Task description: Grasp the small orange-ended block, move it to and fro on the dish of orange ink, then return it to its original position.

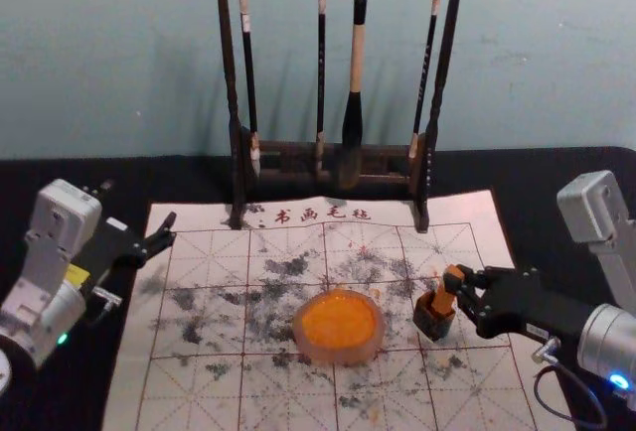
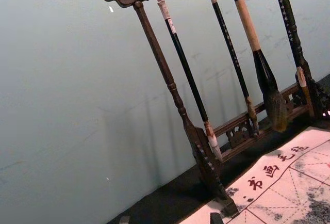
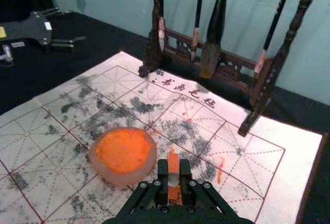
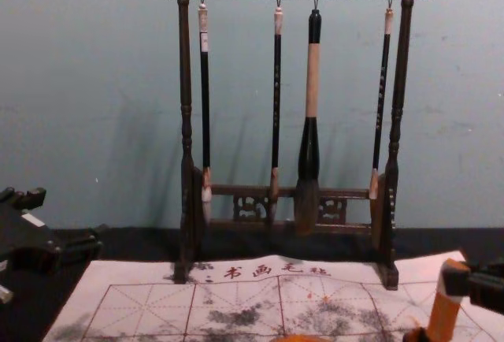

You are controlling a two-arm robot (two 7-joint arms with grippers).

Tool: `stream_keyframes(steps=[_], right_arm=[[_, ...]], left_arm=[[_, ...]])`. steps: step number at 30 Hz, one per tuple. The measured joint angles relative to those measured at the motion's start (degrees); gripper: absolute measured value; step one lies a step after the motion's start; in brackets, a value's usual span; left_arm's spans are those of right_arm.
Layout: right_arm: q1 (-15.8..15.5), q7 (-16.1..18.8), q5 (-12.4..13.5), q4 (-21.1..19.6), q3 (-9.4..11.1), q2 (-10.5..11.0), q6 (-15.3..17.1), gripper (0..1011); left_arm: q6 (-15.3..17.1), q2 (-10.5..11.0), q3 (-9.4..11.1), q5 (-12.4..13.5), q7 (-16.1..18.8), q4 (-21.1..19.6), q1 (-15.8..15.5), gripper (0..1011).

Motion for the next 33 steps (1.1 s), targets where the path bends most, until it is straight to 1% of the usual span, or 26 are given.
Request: stream_keyframes(steps=[8,14,33], right_arm=[[0.9,0.0,-0.5,1.8,-0.1,-1.0,0.5,62],[1.7,0.4,-0.7,2.8,-0.5,-1.7,0.8,62],[3.0,1.0,-2.1,4.9,-1.6,-2.6,1.2,62]], left_arm=[[0.0,0.0,0.0,0.0,0.0,0.0,0.0,1010],[0.0,0.0,0.0,0.0,0.0,0.0,0.0,1010],[0.0,0.0,0.0,0.0,0.0,0.0,0.0,1010]])
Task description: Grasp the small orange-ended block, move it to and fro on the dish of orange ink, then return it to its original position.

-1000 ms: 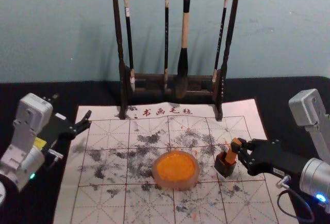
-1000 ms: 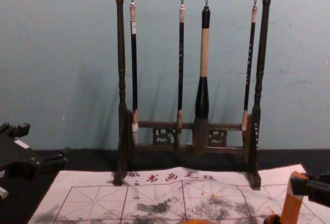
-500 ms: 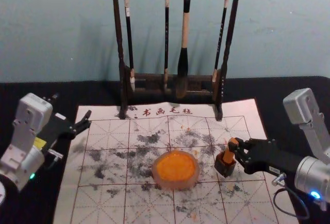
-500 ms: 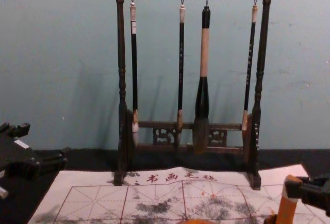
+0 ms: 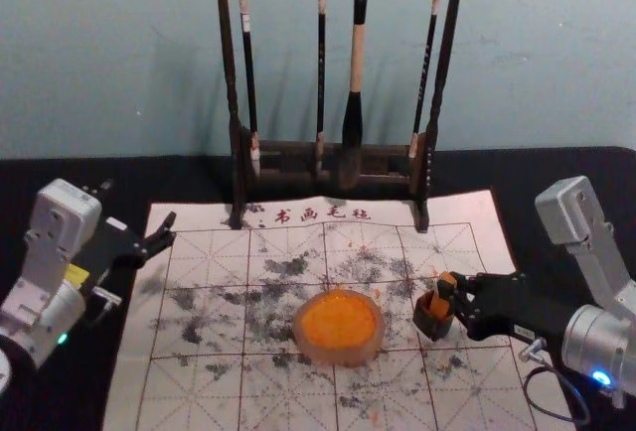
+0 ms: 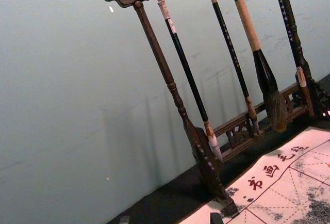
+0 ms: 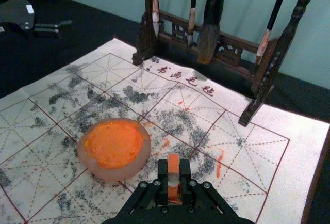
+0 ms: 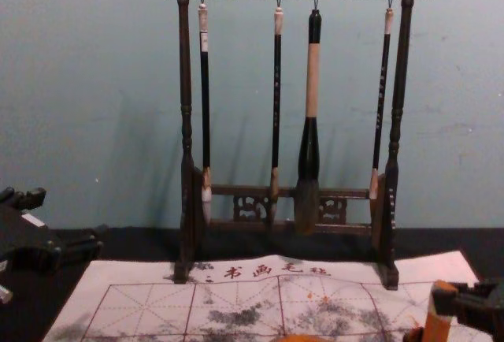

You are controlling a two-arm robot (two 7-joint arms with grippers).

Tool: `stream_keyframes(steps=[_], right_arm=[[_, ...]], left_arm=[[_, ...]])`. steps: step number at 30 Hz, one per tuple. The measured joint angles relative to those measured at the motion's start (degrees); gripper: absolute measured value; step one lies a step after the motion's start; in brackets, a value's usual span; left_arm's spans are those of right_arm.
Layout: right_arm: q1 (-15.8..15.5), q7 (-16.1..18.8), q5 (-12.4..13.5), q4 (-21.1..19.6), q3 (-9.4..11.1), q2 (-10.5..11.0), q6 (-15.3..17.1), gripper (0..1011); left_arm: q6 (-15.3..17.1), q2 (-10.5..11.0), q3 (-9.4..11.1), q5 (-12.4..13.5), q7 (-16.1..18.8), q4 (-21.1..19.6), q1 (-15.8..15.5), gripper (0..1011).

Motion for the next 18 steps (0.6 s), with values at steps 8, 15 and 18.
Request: stream_keyframes(steps=[8,15,18], right_arm=[[0.4,0.2,-0.5,1.7,-0.4,-0.8,0.0,62],[0.8,0.4,-0.8,2.9,-0.7,-1.4,0.1,62],[0.9,0.4,-0.9,3.1,-0.8,-1.6,0.2,62]], left_arm=[[0.0,0.0,0.0,0.0,0.0,0.0,0.0,1010],[0.0,0.0,0.0,0.0,0.0,0.0,0.0,1010],[0.0,0.0,0.0,0.0,0.0,0.0,0.0,1010]])
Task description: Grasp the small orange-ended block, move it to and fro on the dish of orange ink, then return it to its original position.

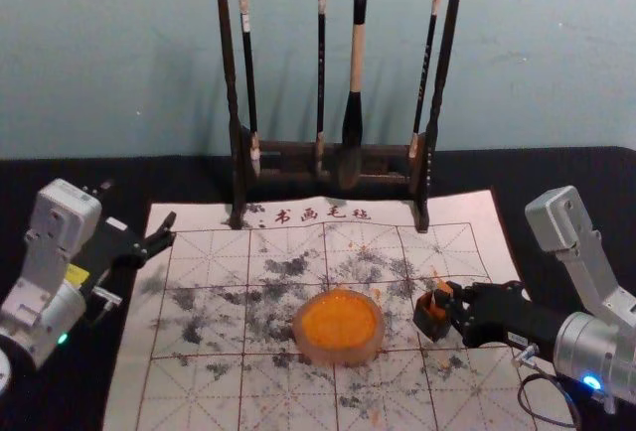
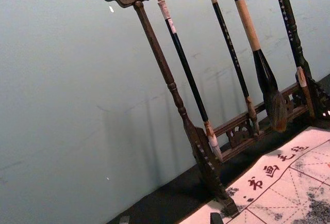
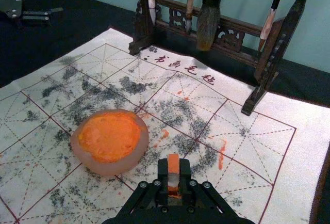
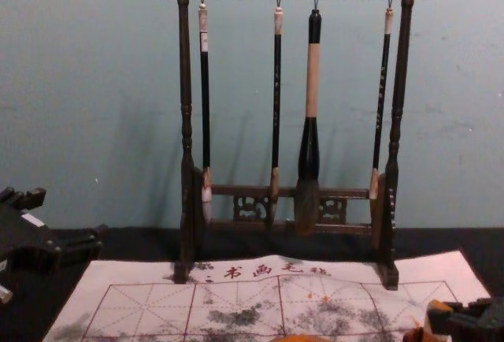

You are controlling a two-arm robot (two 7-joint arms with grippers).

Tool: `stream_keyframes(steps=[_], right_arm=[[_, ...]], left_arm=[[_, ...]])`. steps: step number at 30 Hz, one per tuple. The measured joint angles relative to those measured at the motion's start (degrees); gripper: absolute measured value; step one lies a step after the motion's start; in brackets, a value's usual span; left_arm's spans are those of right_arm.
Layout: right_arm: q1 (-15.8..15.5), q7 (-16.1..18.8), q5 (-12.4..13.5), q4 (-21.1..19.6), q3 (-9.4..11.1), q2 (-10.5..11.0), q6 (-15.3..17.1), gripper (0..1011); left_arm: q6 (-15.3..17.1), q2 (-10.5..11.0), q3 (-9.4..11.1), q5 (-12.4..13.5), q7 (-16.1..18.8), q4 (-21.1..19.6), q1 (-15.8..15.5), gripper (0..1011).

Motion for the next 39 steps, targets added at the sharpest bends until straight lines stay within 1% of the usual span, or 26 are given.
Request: stream_keyframes(steps=[6,17,19,21,22,23,26,28,30,33,34,35,36,37,38,39], right_arm=[[0.2,0.3,-0.8,0.1,-0.5,0.0,0.1,62],[0.2,0.2,-0.7,0.1,-0.4,0.0,0.0,62],[0.2,0.2,-0.6,0.1,-0.4,0.0,0.0,75],[0.2,0.2,-0.6,0.1,-0.3,0.0,0.0,143],[0.2,0.2,-0.6,0.1,-0.3,0.0,0.0,161],[0.2,0.2,-0.6,0.1,-0.3,0.0,0.0,217],[0.1,0.2,-0.5,0.1,-0.3,0.0,0.0,274],[0.1,0.2,-0.5,0.1,-0.3,0.0,0.0,355],[0.1,0.1,-0.5,0.1,-0.3,0.0,0.0,393],[0.1,0.1,-0.5,0.1,-0.3,0.0,0.0,509],[0.1,0.1,-0.5,0.1,-0.3,0.0,0.0,568],[0.1,0.1,-0.5,0.1,-0.3,0.0,0.0,568],[0.1,0.1,-0.5,0.1,-0.3,0.0,0.0,617],[0.1,0.1,-0.5,0.1,-0.3,0.0,0.0,637],[0.1,0.1,-0.5,0.1,-0.3,0.0,0.0,696],[0.1,0.1,-0.4,0.1,-0.3,0.0,0.0,711]], left_arm=[[0.0,0.0,0.0,0.0,0.0,0.0,0.0,1010],[0.0,0.0,0.0,0.0,0.0,0.0,0.0,1010],[0.0,0.0,0.0,0.0,0.0,0.0,0.0,1010],[0.0,0.0,0.0,0.0,0.0,0.0,0.0,1010],[0.0,0.0,0.0,0.0,0.0,0.0,0.0,1010],[0.0,0.0,0.0,0.0,0.0,0.0,0.0,1010],[0.0,0.0,0.0,0.0,0.0,0.0,0.0,1010],[0.0,0.0,0.0,0.0,0.0,0.0,0.0,1010],[0.0,0.0,0.0,0.0,0.0,0.0,0.0,1010],[0.0,0.0,0.0,0.0,0.0,0.0,0.0,1010],[0.0,0.0,0.0,0.0,0.0,0.0,0.0,1010],[0.0,0.0,0.0,0.0,0.0,0.0,0.0,1010],[0.0,0.0,0.0,0.0,0.0,0.0,0.0,1010],[0.0,0.0,0.0,0.0,0.0,0.0,0.0,1010],[0.0,0.0,0.0,0.0,0.0,0.0,0.0,1010],[0.0,0.0,0.0,0.0,0.0,0.0,0.0,1010]])
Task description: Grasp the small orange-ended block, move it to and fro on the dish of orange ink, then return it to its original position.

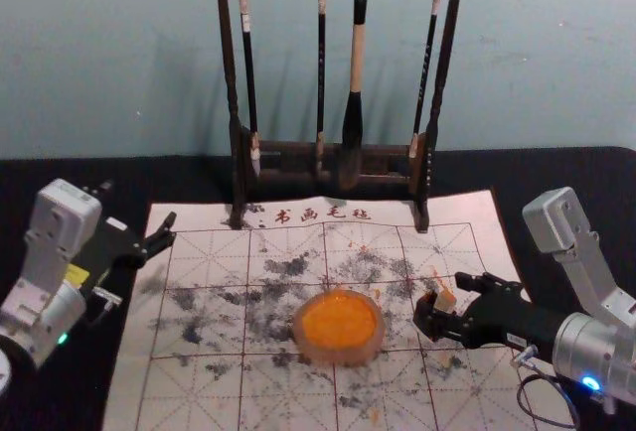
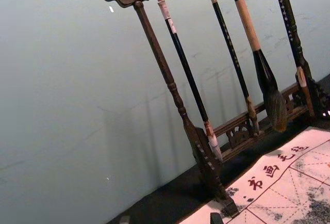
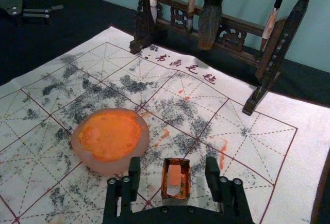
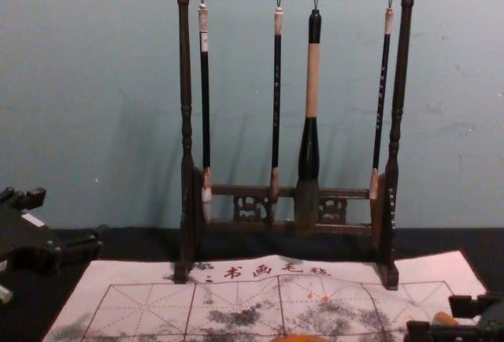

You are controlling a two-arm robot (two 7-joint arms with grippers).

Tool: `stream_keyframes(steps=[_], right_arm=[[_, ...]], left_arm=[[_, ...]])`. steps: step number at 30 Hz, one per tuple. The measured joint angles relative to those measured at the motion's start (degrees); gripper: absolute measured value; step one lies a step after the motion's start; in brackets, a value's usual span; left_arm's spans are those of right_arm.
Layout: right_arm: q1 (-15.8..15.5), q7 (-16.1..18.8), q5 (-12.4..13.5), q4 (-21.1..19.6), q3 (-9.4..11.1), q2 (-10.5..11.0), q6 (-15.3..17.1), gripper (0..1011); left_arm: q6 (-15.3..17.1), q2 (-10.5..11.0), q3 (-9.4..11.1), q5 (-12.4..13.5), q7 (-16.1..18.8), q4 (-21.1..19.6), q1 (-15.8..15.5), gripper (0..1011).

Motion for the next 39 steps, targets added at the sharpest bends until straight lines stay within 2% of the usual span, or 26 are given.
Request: stream_keyframes(steps=[3,4,7,11,15,16,20,21,24,26,27,31,39], right_arm=[[0.0,0.0,0.0,0.0,0.0,0.0,0.0,764],[0.0,0.0,0.0,0.0,0.0,0.0,0.0,828],[0.0,0.0,0.0,0.0,0.0,0.0,0.0,881],[0.0,0.1,0.1,0.0,0.0,0.0,-0.2,1002],[-1.0,0.6,0.3,-0.4,1.0,-0.3,-4.3,1002],[-1.6,0.7,0.3,-0.7,1.6,-0.6,-7.0,1002],[-2.9,0.0,0.4,-1.1,3.5,-1.8,-13.2,1002],[-3.4,-1.2,-0.6,-1.0,4.3,-2.7,-16.5,1002],[-3.9,-3.5,-3.0,-0.4,5.2,-3.9,-20.9,1002],[-4.0,-7.2,-6.9,1.7,6.1,-5.8,-25.4,1002],[-4.0,-8.2,-7.8,2.3,6.2,-6.2,-26.2,1002],[-3.4,-11.5,-11.6,6.4,6.7,-8.0,-28.3,1002],[-2.8,-12.7,-13.7,10.4,7.0,-9.9,-28.2,1002]], left_arm=[[0.0,0.0,0.0,0.0,0.0,0.0,0.0,1010],[0.0,0.0,0.0,0.0,0.0,0.0,0.0,1010],[0.0,0.0,0.0,0.0,0.0,0.0,0.0,1010],[0.0,0.0,0.0,0.0,0.0,0.0,0.0,1010],[0.0,0.0,0.0,0.0,0.0,0.0,0.0,1010],[0.0,0.0,0.0,0.0,0.0,0.0,0.0,1010],[0.0,0.0,0.0,0.0,0.0,0.0,0.0,1010],[0.0,0.0,0.0,0.0,0.0,0.0,0.0,1010],[0.0,0.0,0.0,0.0,0.0,0.0,0.0,1010],[0.0,0.0,0.0,0.0,0.0,0.0,0.0,1010],[0.0,0.0,0.0,0.0,0.0,0.0,0.0,1010],[0.0,0.0,0.0,0.0,0.0,0.0,0.0,1010],[0.0,0.0,0.0,0.0,0.0,0.0,0.0,1010]])
